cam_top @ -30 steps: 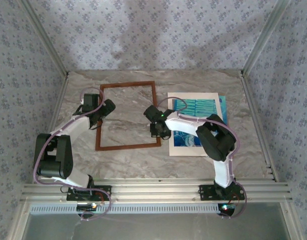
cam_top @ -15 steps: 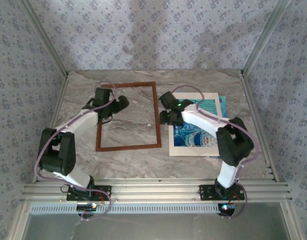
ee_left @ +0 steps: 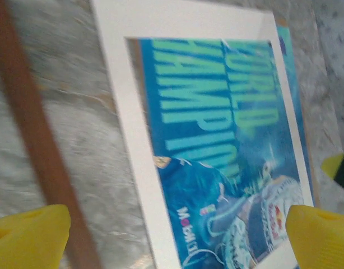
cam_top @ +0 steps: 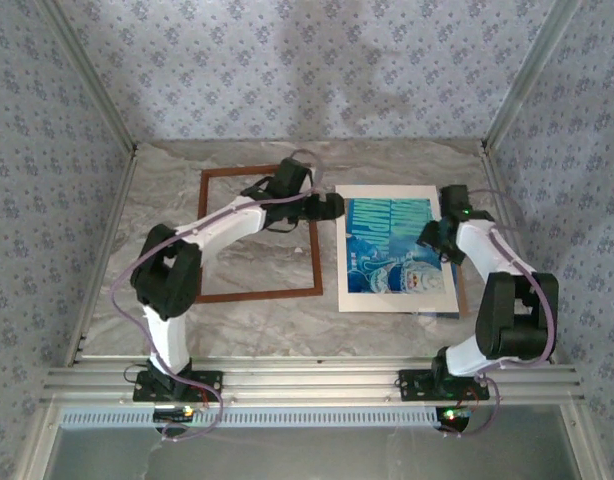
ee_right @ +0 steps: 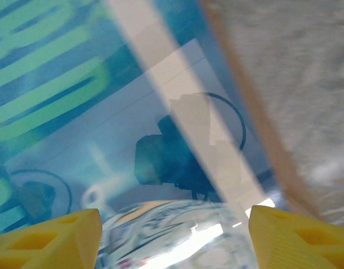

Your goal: Put the photo into the frame

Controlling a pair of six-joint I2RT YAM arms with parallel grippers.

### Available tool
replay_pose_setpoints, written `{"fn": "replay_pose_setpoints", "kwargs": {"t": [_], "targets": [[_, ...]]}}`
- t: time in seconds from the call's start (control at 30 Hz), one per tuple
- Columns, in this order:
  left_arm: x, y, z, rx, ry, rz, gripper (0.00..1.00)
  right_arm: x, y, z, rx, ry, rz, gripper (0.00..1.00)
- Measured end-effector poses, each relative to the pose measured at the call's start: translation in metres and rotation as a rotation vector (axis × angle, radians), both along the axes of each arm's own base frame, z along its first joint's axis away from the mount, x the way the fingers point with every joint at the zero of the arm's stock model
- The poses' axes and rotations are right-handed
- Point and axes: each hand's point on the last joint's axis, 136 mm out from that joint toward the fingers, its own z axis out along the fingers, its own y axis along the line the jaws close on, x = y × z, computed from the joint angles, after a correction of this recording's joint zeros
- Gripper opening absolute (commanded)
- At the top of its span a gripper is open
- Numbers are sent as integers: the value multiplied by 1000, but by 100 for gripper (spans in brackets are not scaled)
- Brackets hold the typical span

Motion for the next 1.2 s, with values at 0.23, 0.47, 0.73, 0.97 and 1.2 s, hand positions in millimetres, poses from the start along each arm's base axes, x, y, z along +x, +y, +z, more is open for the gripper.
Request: {"fn": "replay_pose_setpoints", "kwargs": {"t": [0.23, 0.47, 0.73, 0.97, 1.2], "targets": [[-25, -31, -20, 17, 84, -114, 99, 0, -50, -22, 62, -2, -154, 72], [-30, -22, -29, 64, 102, -119, 99, 15, -42, -55, 121, 72, -89, 72], [-27, -17, -31, 81, 105, -105, 99, 54, 0, -50, 113, 40, 76, 73], [-25, -15, -31, 80, 106, -100, 98, 68, 26, -47, 118, 40, 157, 73], [-30, -27, -27, 53, 114, -152, 99, 60, 16, -38, 125, 52, 143, 73]]}}
